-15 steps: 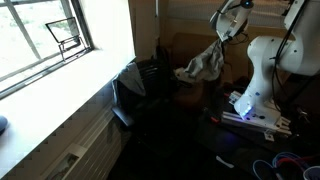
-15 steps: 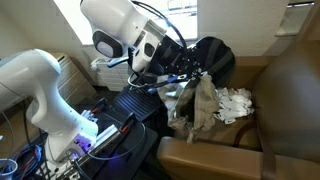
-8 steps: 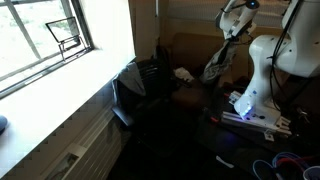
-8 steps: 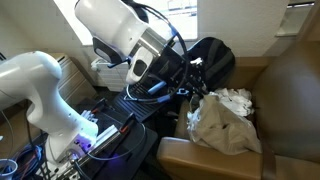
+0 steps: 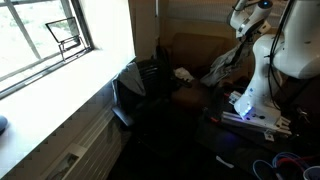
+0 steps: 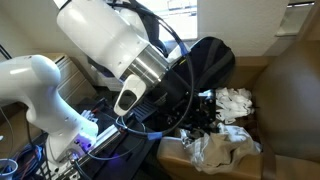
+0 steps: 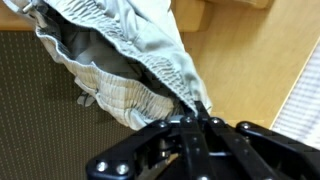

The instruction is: Move the pair of shorts from the chair to the couch

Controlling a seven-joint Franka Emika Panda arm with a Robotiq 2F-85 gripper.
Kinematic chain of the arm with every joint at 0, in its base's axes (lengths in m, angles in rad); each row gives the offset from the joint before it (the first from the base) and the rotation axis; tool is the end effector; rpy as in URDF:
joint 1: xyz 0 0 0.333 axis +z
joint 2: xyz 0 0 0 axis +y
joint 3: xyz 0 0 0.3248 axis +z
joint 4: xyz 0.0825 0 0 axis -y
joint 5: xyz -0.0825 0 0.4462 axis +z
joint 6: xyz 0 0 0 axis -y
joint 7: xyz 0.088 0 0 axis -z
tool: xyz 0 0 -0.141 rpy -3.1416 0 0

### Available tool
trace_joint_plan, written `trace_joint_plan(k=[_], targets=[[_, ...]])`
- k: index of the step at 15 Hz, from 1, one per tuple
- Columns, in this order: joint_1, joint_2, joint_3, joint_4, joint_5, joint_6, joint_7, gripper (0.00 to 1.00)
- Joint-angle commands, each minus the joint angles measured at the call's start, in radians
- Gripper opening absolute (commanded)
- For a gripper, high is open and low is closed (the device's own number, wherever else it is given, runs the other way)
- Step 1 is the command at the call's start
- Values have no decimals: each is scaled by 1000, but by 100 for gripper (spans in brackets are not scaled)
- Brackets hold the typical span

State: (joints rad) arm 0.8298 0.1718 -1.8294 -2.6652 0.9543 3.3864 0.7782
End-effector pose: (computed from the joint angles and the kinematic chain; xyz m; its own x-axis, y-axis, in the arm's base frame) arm 0.1647 -0.4630 0.2666 -0.9245 -0.3092 0.2229 -0.3775 0.6618 -0.6477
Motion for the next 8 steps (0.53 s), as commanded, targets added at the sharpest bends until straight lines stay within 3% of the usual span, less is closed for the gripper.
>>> trace_joint_plan(k=[1, 2, 3, 5, 6, 7, 8], targets=[[0, 0, 4, 0, 1, 0, 2, 7], [0, 0, 5, 0, 1, 0, 2, 32], [34, -43, -25, 16, -35, -64, -41, 33], [-2, -15, 36, -37, -83, -111, -63, 46], [12, -3, 10, -10, -53, -81, -32, 54], [14, -3, 16, -17, -58, -87, -29, 35], [14, -2, 16, -16, -58, -85, -29, 43]])
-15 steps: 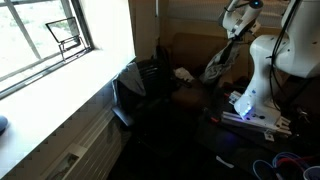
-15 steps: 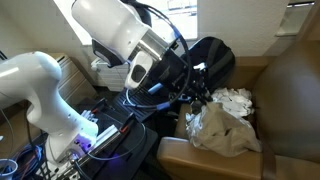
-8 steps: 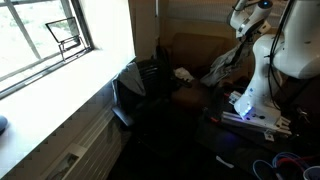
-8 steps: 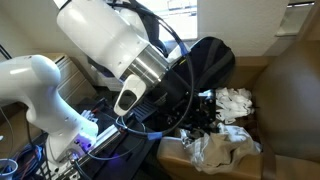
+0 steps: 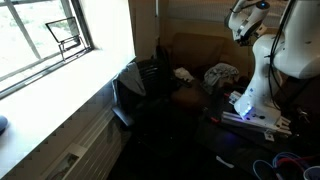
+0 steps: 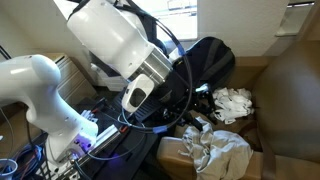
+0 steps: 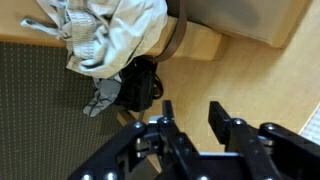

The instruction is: Move the pair of shorts from the chair to the couch

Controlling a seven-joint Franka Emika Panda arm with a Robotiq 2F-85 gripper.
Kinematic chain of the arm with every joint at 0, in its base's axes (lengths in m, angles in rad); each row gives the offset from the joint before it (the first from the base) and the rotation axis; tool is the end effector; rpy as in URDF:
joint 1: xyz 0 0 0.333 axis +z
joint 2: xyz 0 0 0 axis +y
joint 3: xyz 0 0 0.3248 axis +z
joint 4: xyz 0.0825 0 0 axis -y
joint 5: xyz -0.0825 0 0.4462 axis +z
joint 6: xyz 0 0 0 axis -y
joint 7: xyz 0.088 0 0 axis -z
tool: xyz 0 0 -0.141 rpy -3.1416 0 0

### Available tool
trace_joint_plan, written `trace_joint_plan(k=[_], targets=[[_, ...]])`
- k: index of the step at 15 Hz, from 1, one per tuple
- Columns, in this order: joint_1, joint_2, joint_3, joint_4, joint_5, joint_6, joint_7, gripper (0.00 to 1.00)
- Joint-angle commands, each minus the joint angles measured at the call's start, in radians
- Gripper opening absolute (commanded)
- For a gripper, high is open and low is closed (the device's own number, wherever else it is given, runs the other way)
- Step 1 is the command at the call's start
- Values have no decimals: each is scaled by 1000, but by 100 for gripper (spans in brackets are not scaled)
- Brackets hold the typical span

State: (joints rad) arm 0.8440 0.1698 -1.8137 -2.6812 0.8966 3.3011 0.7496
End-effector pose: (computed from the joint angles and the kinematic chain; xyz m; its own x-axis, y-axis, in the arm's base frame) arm 0.1846 -0.4501 0.2477 -0.8702 -0.4387 0.2244 -0.4817 0.6611 -0.5753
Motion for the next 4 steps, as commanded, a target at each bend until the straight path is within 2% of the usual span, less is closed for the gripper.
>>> trace_joint_plan(k=[1, 2, 4], targets=[[0, 0, -1, 1, 0, 0, 0, 49], [0, 0, -3, 2, 0, 0, 0, 54], [0, 0, -3, 2, 0, 0, 0, 54]])
